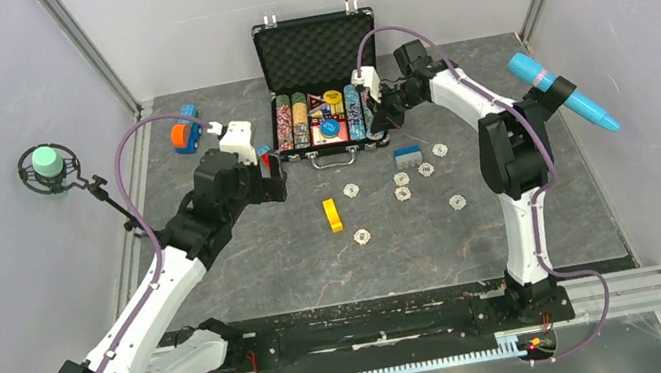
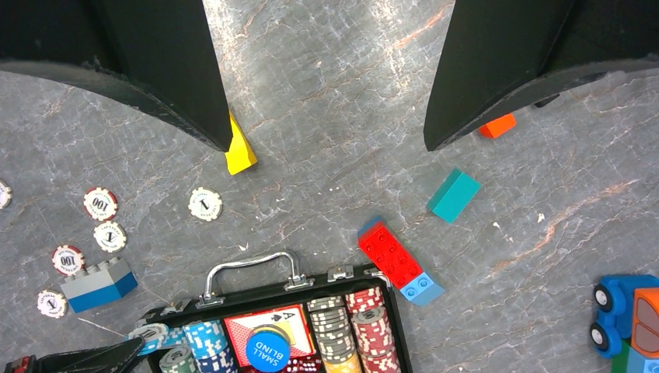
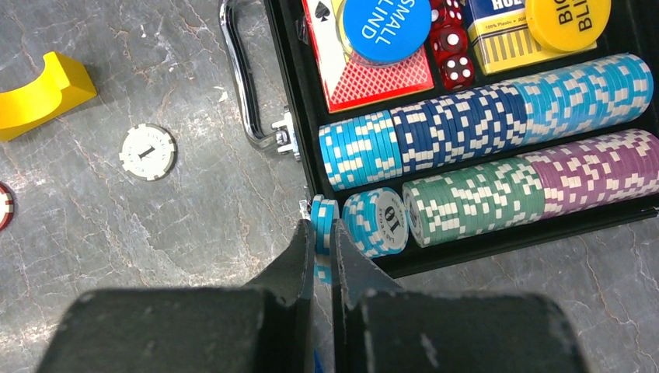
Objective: Pack up texas hold em set
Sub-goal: Place the poker chip in the chip case.
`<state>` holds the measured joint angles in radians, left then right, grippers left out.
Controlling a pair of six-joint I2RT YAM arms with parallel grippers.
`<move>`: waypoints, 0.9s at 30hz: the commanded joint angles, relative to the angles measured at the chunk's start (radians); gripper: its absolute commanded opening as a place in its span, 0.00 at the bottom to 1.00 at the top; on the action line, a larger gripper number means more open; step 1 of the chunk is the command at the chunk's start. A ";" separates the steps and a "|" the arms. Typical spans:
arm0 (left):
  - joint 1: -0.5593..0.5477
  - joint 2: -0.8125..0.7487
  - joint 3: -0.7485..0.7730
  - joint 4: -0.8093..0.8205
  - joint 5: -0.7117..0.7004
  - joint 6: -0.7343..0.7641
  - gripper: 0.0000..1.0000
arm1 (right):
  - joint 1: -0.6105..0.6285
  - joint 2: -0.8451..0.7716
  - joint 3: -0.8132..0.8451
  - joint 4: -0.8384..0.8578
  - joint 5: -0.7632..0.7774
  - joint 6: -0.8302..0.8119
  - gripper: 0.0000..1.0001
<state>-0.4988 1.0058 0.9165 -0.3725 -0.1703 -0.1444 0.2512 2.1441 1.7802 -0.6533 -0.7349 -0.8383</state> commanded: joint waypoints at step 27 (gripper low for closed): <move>0.019 0.011 0.004 0.021 0.033 0.042 1.00 | -0.006 -0.004 -0.002 0.176 0.120 0.071 0.00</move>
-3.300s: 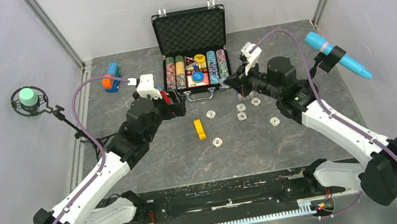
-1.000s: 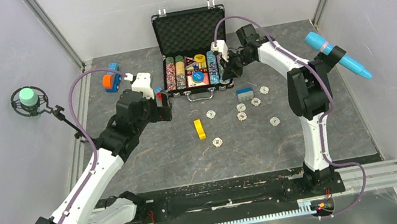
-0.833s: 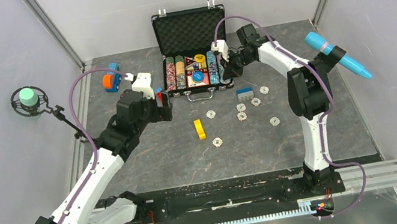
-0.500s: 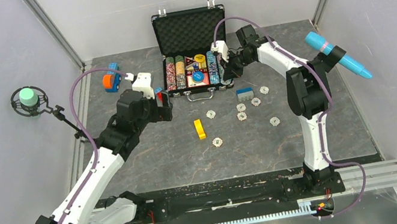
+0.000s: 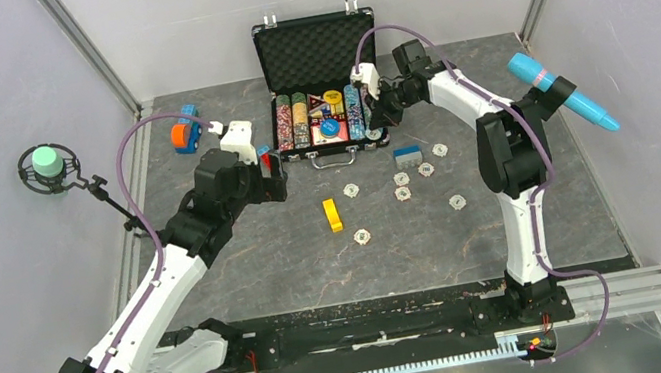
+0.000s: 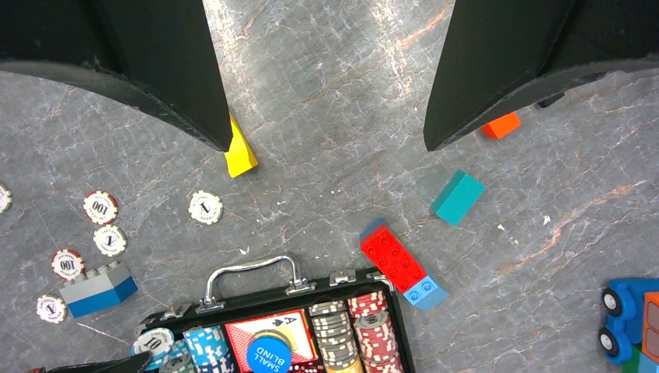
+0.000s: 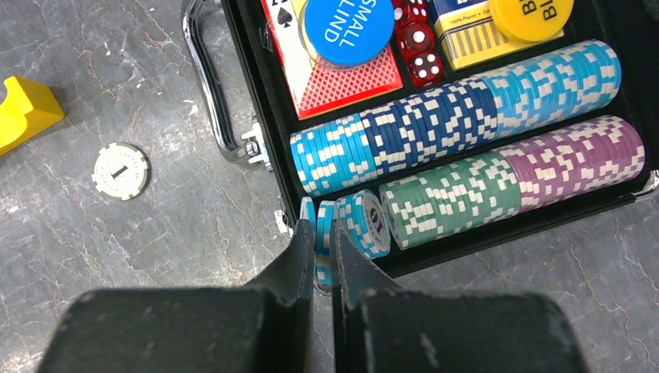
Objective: Pack up texas hold em set
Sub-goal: Place the poker chip in the chip case.
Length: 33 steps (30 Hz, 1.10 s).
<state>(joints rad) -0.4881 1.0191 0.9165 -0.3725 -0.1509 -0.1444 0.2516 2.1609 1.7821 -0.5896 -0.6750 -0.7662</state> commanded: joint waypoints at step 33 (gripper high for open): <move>0.013 0.004 0.005 0.021 0.037 0.039 1.00 | -0.010 -0.018 -0.080 0.055 0.078 -0.149 0.00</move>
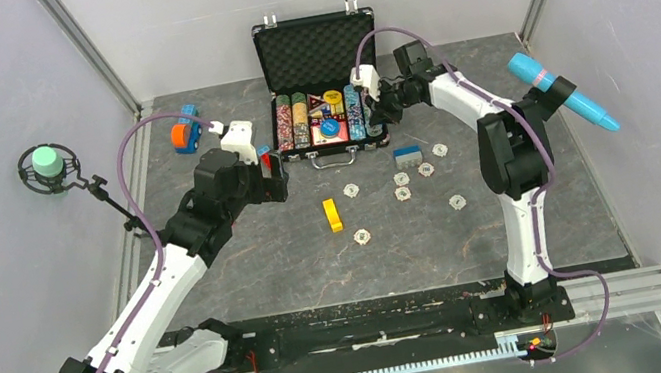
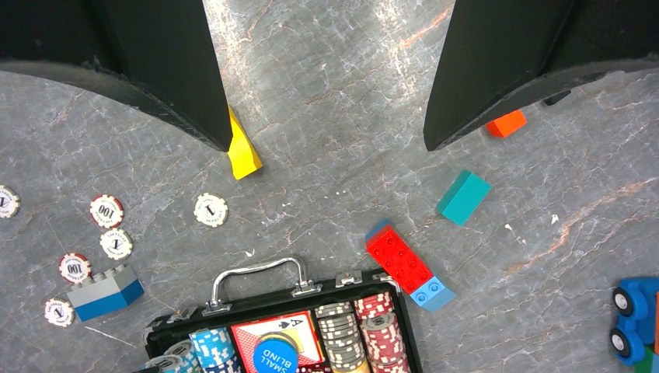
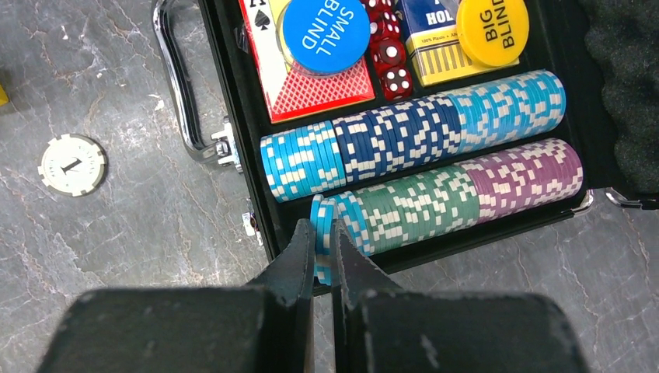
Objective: Pack up texas hold em set
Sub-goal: Place the poker chip in the chip case.
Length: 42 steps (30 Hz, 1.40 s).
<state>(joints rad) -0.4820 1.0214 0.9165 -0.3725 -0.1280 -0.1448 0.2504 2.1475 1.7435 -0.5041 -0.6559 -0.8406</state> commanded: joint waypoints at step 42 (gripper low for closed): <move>0.008 0.006 0.002 0.021 0.032 0.040 1.00 | 0.004 -0.039 -0.153 0.095 -0.037 -0.215 0.00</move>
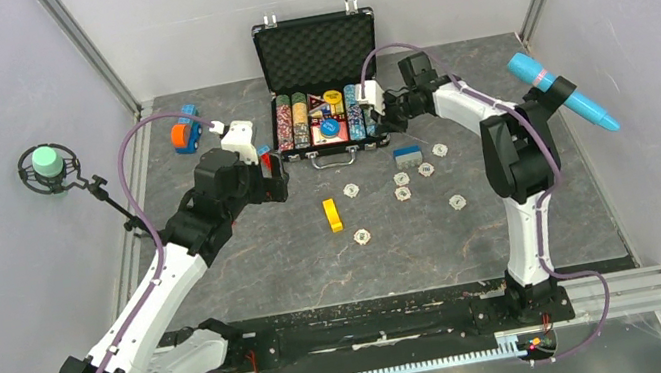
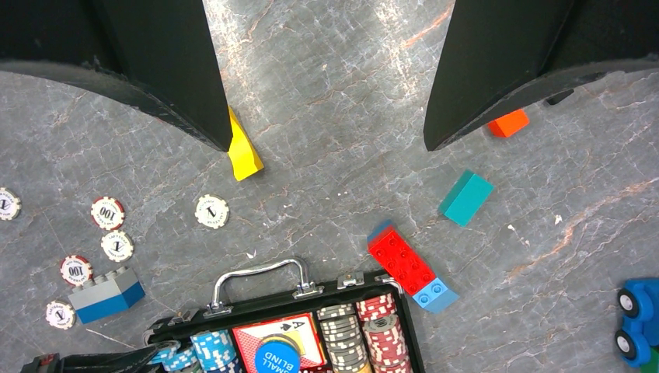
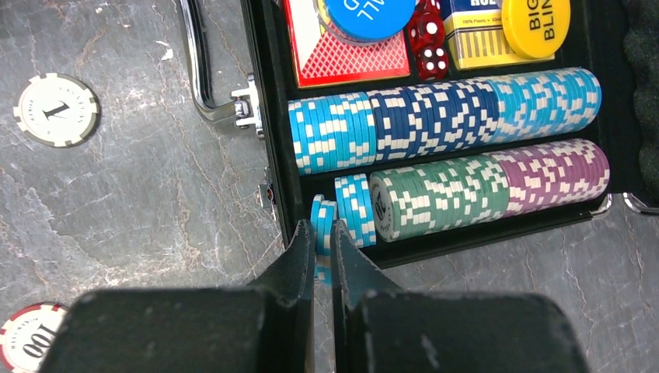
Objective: Pack up texas hold em set
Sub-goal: Place the poker chip in the chip case.
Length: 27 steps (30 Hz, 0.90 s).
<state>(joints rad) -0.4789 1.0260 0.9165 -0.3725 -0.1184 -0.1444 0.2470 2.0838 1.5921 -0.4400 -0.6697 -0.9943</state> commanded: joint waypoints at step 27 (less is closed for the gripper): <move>0.005 0.006 0.002 0.021 0.040 0.040 1.00 | 0.012 -0.005 -0.016 0.007 -0.066 -0.126 0.26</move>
<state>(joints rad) -0.4789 1.0298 0.9165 -0.3725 -0.0952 -0.1448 0.2581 2.1201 1.5887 -0.4267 -0.7002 -1.0832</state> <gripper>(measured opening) 0.994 0.254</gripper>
